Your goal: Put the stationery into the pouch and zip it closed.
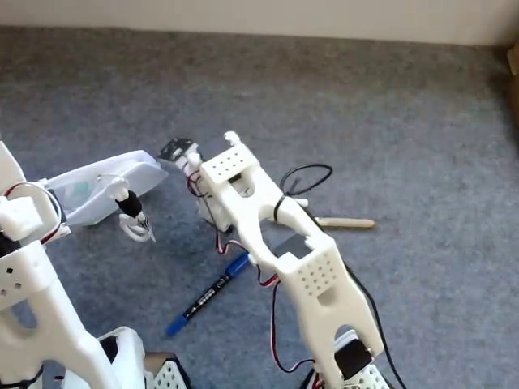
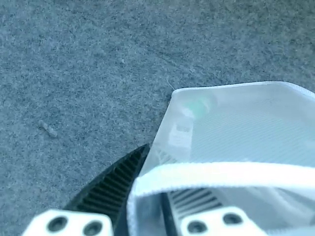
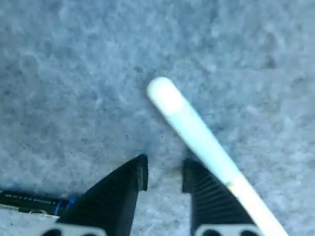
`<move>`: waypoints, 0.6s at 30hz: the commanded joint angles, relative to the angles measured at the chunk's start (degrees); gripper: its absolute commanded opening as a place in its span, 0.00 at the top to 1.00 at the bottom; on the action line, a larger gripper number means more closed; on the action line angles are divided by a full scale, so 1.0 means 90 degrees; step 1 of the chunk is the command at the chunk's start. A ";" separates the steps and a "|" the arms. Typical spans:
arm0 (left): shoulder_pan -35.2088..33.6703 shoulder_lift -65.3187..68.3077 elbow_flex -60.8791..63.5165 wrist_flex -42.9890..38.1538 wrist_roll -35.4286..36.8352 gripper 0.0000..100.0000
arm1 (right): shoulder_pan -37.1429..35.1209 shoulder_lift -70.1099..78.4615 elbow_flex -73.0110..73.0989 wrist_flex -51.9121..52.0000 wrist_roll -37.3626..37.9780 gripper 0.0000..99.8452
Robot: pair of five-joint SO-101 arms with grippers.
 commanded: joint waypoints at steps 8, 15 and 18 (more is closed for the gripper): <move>-0.0073 0.0171 0.0142 -0.0078 0.0029 0.99 | -0.0024 0.0015 -0.0161 -0.0230 0.0068 1.00; -0.0073 0.0171 0.0142 -0.0078 0.0029 0.99 | 0.0142 -0.0220 -0.0659 0.0054 0.0059 1.00; -0.0063 0.0171 0.0142 -0.0078 0.0029 0.99 | 0.0151 -0.0484 -0.0923 0.0435 0.0059 1.00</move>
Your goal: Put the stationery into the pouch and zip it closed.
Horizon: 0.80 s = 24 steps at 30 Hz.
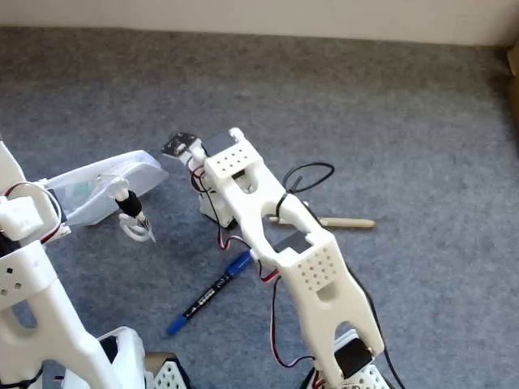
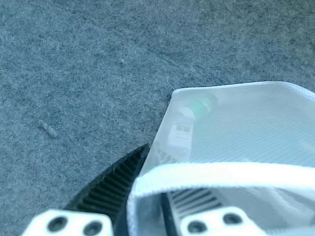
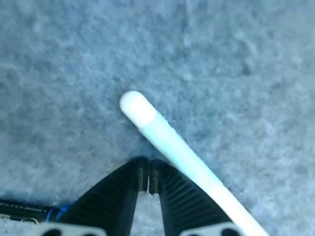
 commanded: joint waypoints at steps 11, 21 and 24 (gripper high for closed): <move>-0.0073 0.0171 0.0142 -0.0078 0.0029 0.99 | -0.0083 -0.1441 -0.0562 0.0630 0.0010 1.00; -0.0073 0.0171 0.0151 -0.0078 0.0029 0.99 | -0.0181 -0.1411 -0.0005 -0.0308 0.0039 0.78; -0.0073 0.0171 0.0151 -0.0078 0.0029 0.99 | -0.0347 -0.1294 0.0112 -0.0308 0.0039 0.74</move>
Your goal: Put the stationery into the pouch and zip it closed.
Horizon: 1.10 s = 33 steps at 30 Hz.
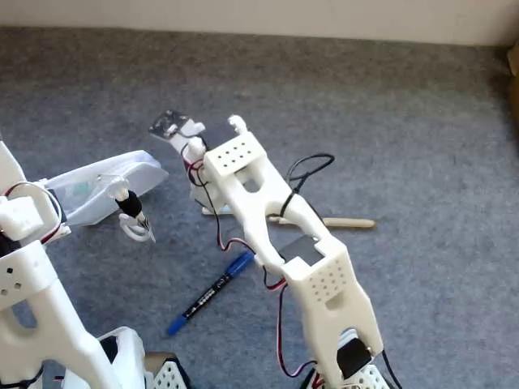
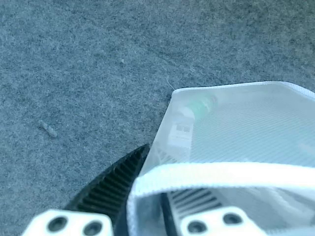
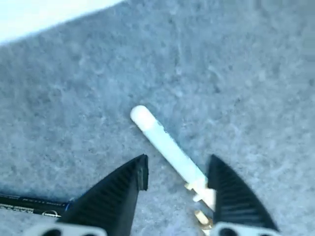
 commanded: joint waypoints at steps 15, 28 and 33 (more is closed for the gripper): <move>-0.0073 0.0171 0.0425 -0.0303 0.0029 0.99 | -0.0093 0.1197 -0.0093 -0.0894 0.0068 1.00; -0.0044 0.0171 0.0405 -0.0303 0.0029 0.99 | 0.0630 0.0122 -0.0513 -0.0435 0.0059 0.99; -0.0034 0.0171 0.0405 -0.0293 0.0029 0.99 | 0.0767 -0.0601 -0.0513 -0.0230 0.0020 0.99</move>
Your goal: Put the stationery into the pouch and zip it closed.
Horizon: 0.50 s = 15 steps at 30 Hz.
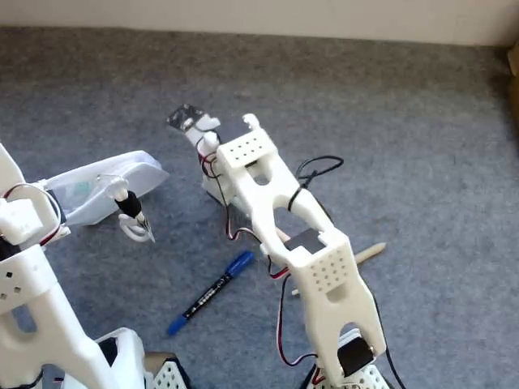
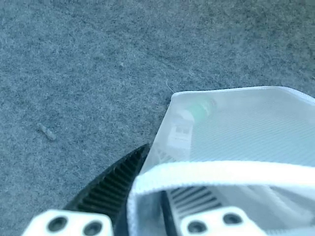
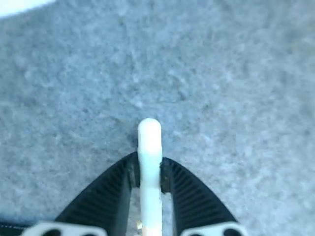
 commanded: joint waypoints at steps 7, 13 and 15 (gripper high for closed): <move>-0.0034 0.0171 0.0200 -0.0049 0.0020 0.99 | 0.0181 -0.1988 -0.0288 0.0669 -0.0440 0.99; -0.0034 0.0171 0.0210 -0.0049 0.0020 0.99 | 0.0171 -0.2877 -0.0249 0.0777 -0.0606 0.99; -0.0034 0.0171 0.0210 -0.0049 0.0020 0.99 | 0.0171 -0.3179 -0.0239 0.0777 -0.0606 0.99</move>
